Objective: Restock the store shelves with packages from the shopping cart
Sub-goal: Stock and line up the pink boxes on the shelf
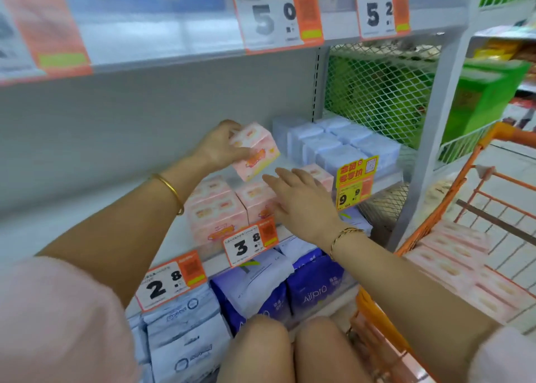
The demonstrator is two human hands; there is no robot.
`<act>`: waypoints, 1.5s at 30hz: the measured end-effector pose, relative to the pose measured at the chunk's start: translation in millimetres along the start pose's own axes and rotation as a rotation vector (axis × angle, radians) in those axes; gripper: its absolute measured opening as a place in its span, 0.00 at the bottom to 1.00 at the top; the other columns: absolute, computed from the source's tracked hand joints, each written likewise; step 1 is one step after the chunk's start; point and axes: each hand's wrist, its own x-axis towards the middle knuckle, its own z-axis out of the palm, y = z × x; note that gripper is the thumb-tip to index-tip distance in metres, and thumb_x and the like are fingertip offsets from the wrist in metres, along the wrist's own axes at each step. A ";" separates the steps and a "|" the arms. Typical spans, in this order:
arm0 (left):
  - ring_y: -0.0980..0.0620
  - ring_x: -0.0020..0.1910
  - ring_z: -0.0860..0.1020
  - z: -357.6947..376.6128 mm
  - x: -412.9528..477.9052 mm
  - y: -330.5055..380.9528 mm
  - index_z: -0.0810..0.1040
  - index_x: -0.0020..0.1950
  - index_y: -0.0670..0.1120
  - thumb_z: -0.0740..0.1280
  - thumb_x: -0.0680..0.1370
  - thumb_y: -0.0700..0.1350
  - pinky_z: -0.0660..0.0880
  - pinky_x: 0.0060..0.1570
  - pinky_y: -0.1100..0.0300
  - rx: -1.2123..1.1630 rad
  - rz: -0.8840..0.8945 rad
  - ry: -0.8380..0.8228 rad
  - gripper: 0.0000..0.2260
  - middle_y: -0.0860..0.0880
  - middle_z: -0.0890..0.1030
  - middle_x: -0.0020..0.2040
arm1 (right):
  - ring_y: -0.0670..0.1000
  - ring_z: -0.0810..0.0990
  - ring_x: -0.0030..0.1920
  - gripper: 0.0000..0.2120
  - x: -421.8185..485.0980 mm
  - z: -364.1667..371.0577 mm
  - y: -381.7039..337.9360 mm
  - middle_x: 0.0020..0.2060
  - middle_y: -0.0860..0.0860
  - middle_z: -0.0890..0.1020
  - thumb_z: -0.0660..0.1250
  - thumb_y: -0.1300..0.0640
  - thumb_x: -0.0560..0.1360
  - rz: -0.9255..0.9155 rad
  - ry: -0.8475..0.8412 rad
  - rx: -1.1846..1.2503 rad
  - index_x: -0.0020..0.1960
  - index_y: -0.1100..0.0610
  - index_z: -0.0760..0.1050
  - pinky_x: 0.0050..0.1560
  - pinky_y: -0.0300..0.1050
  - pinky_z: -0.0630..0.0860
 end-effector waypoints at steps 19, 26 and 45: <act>0.48 0.70 0.66 23.9 3.5 -39.6 0.65 0.72 0.44 0.63 0.79 0.50 0.61 0.68 0.59 0.385 -0.022 -0.332 0.23 0.46 0.66 0.72 | 0.56 0.59 0.72 0.26 -0.2 9.9 -4.8 0.72 0.50 0.62 0.57 0.46 0.78 0.015 -0.044 -0.090 0.74 0.49 0.58 0.71 0.56 0.57; 0.45 0.67 0.68 55.9 -3.2 11.6 0.73 0.65 0.42 0.62 0.79 0.44 0.61 0.66 0.58 0.313 0.232 -0.030 0.16 0.42 0.72 0.67 | 0.59 0.66 0.67 0.25 -52.5 -30.5 54.0 0.69 0.52 0.67 0.60 0.55 0.77 0.184 0.093 -0.065 0.73 0.52 0.60 0.63 0.55 0.68; 0.47 0.62 0.71 204.2 -55.5 111.4 0.76 0.61 0.40 0.63 0.78 0.39 0.63 0.51 0.66 0.106 0.362 -0.354 0.12 0.43 0.75 0.62 | 0.58 0.73 0.50 0.17 -159.8 -14.1 225.7 0.65 0.61 0.62 0.64 0.56 0.75 0.971 -0.160 0.241 0.60 0.62 0.70 0.55 0.49 0.72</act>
